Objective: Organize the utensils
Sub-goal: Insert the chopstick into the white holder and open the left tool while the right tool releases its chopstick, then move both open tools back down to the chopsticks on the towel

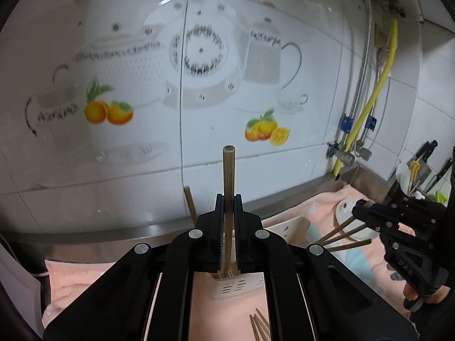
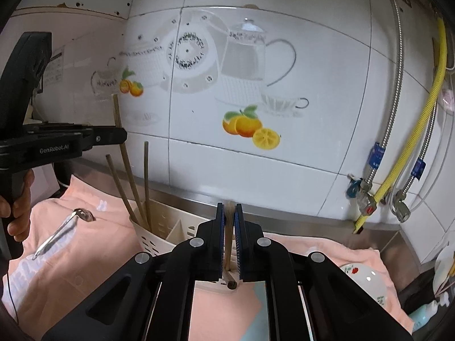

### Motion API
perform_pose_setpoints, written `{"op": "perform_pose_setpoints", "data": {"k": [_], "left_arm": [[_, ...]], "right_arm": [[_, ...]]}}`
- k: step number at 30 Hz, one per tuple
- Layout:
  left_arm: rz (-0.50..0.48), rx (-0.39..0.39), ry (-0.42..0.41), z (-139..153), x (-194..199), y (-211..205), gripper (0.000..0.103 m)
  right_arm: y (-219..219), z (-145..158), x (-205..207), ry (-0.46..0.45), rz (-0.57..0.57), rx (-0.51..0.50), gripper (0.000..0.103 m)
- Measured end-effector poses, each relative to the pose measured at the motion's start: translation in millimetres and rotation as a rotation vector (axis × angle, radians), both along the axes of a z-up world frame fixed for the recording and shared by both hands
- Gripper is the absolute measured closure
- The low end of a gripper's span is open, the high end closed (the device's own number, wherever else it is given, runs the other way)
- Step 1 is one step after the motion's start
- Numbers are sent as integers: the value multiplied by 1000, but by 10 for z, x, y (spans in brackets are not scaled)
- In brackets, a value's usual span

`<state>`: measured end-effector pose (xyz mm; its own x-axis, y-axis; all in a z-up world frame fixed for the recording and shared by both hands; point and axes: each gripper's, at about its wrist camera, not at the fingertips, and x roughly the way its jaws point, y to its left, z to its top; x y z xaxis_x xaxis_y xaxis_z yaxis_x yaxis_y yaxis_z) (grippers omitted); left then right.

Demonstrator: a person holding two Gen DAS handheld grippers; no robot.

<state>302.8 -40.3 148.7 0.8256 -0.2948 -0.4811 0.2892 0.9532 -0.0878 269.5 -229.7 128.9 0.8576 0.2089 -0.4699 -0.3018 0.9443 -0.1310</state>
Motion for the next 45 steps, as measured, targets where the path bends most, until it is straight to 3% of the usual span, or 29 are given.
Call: {"op": "perform_pose_setpoints", "data": {"k": [3, 5, 11, 18, 20, 23, 26, 45], "left_arm": [[-1, 0, 20, -79, 27, 11, 97], [-2, 0, 33, -123, 38, 18, 97], [-2, -1, 36, -164, -48, 27, 95], [7, 5, 25, -168, -329, 81, 72], [11, 5, 25, -181, -426, 107, 70], [12, -5, 25, -213, -578, 153, 67], [23, -5, 24, -266, -742, 198, 53], [80, 51, 106, -1066, -1482, 383, 34]], "right_arm": [[-22, -7, -17, -4, -3, 5, 93], [-28, 10, -50, -14, -4, 3, 82], [-31, 88, -233, -52, 4, 7, 68], [1, 63, -598, -58, 51, 38, 57], [13, 10, -712, -49, 66, 45, 54], [27, -107, -891, -27, 87, 61, 53], [38, -239, -1026, -4, 97, 69, 51], [153, -1484, -1578, 268, 79, 88, 54]]}}
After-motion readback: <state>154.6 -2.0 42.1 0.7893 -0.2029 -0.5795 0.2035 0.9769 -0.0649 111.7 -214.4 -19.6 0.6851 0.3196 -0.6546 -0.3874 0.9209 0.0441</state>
